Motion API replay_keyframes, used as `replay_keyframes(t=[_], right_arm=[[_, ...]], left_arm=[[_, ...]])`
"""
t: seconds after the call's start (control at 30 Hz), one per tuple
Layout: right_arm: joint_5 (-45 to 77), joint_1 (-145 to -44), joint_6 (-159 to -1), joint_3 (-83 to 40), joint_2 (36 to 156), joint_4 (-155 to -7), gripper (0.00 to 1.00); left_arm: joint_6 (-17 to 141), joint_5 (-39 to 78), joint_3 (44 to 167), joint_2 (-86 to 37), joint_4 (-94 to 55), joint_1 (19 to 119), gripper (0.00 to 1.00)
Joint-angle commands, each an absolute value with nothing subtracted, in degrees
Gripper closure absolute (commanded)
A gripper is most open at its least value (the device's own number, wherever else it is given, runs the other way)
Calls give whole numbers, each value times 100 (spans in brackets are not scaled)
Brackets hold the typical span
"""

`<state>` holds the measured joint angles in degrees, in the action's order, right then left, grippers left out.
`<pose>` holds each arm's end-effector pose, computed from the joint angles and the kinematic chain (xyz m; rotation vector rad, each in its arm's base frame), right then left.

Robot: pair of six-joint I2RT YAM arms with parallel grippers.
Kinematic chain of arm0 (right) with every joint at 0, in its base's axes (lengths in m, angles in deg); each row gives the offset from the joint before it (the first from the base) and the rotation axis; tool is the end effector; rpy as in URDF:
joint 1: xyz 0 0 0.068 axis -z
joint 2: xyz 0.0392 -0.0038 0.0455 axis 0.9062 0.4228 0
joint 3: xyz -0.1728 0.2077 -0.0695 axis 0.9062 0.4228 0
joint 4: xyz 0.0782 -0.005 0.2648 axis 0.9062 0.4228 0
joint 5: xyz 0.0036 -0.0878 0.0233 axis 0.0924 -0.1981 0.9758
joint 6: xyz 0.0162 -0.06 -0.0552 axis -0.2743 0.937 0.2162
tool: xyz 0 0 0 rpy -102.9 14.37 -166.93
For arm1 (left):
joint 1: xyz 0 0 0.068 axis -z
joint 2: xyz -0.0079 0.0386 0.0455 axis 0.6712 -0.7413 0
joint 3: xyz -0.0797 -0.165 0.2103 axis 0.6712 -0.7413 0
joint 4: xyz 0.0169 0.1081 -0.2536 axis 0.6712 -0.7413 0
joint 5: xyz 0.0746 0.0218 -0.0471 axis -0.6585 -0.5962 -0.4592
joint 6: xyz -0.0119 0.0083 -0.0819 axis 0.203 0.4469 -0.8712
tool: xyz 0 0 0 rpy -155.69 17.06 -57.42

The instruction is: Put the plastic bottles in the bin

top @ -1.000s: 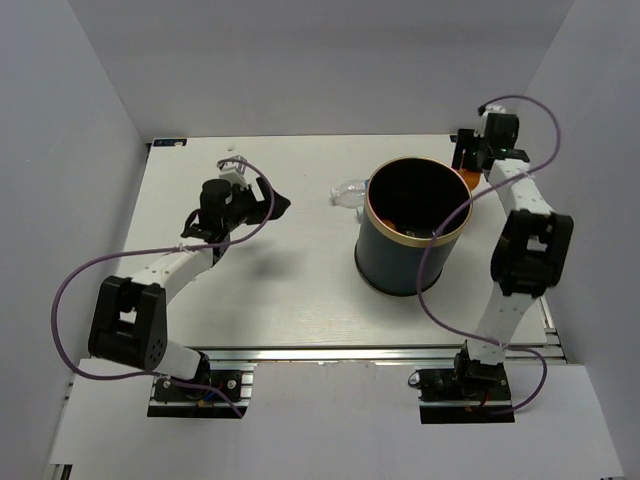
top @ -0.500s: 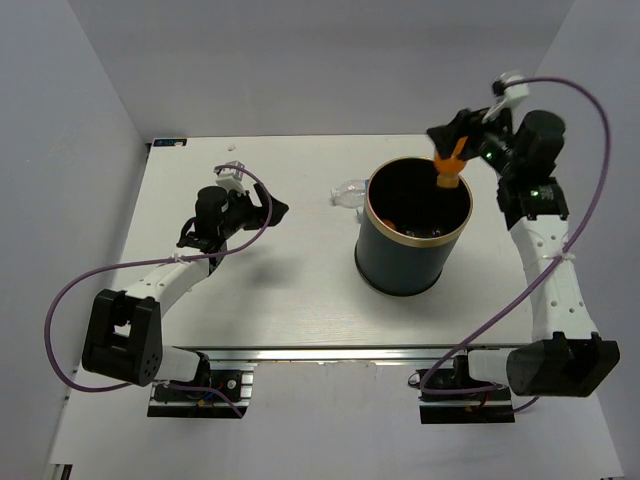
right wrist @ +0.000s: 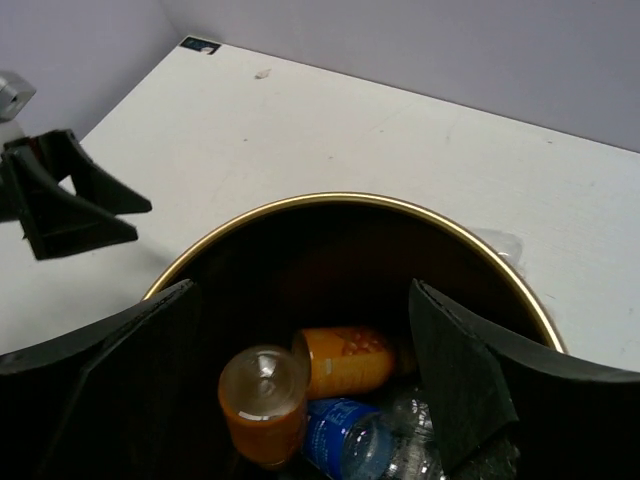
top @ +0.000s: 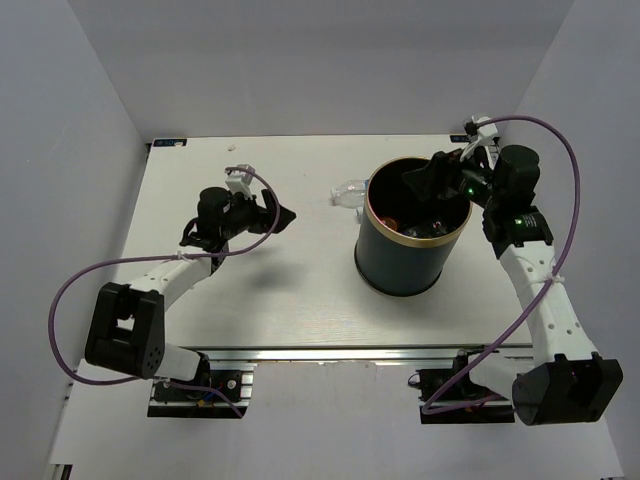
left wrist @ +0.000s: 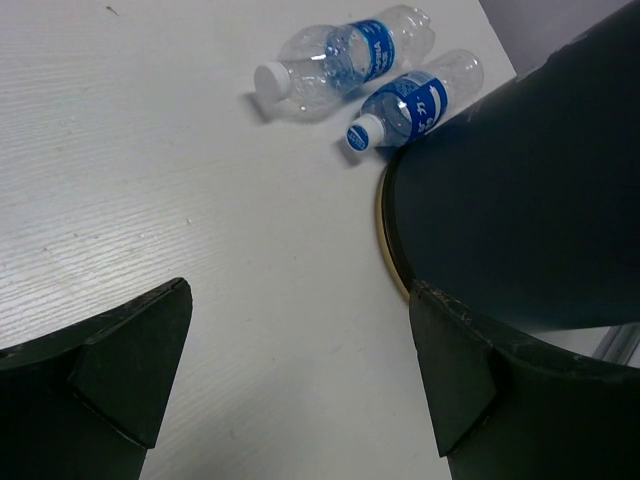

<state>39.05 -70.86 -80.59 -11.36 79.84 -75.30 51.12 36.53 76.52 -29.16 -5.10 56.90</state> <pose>0.2961 0.0676 0.4068 -0.3870 1.6502 0.6161 0.3299 -0.1189 0.2220 0.1663 1.9808 -0.8569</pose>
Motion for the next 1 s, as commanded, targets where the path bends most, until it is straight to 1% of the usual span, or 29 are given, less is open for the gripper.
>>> replay_keyframes(t=[0.0,0.03,0.1,0.13,0.2,0.23,0.27,0.3,0.33,0.37,0.4,0.43,0.5,0.53,0.63,0.67,0.7,0.77,0.8,0.83,0.9,0.97], right_arm=[[3286,-7088,-8199,-1492,8072,-7561,11],[3092,-7079,-8252,-1597,8176,-7517,11],[2487,-7009,-8480,-2351,8413,-7255,11],[2440,-6835,-8585,-2676,8693,-7079,11],[2588,-6518,-8953,-3352,8976,-6770,11],[2606,-6316,-9051,-3443,9012,-6744,11],[2598,-6184,-9131,-3496,9039,-6726,11],[2650,-5861,-9271,-3479,9039,-6735,11],[2737,-5675,-9359,-3427,9030,-6735,11],[2869,-5464,-9438,-3348,9030,-6743,11],[3105,-5070,-9587,-3130,9013,-6743,11],[3160,-4910,-9649,-3006,9004,-6743,11],[3300,-4689,-9615,-2716,8960,-6831,11],[3388,-4567,-9458,-2453,8934,-7023,11],[3643,-4460,-9334,-2354,9021,-7051,11],[3626,-4442,-9342,-2354,9047,-7042,11],[3609,-4434,-9360,-2354,9100,-7051,11],[3670,-4416,-9421,-2223,9118,-7182,11],[3783,-4407,-9448,-2144,9118,-7270,11],[3854,-4407,-9465,-1986,9127,-7445,11],[4029,-4398,-9492,-1880,9153,-7499,11],[4196,-4390,-9448,-1757,9179,-7499,11]], left_arm=[[5305,4192,7874,-3065,-328,5684,2],[5367,4236,8015,-3248,-502,5684,2],[5472,4254,8592,-3486,-836,5692,2],[5586,4306,8788,-3731,-1143,5692,2],[5683,4411,9139,-3899,-1207,5693,2],[5771,4499,9220,-3970,-1103,5692,2],[5859,4822,9307,-4118,-1058,5701,2],[5999,4999,9439,-4216,-1093,5701,2],[6287,5175,9849,-4330,-1380,5701,2],[6447,5560,10088,-4601,-1574,5693,2],[6622,5737,10334,-4760,-1742,5710,2],[6894,5878,10815,-4909,-2004,5710,2],[7150,6081,11318,-5426,-2278,5763,2],[7334,6091,11852,-5621,-2575,5824,2],[8002,5784,12794,-6456,-3427,5956,2],[8091,5635,13372,-6667,-3579,6078,2],[8196,5486,13630,-7078,-3685,6131,2],[8451,5519,14087,-7493,-3826,6272,2],[8478,5546,14516,-7678,-3800,6299,2],[8444,5633,14703,-8028,-3670,6351,2],[8382,5730,15194,-8337,-3511,6387,2],[8084,5695,15416,-8689,-3116,6430,2]])
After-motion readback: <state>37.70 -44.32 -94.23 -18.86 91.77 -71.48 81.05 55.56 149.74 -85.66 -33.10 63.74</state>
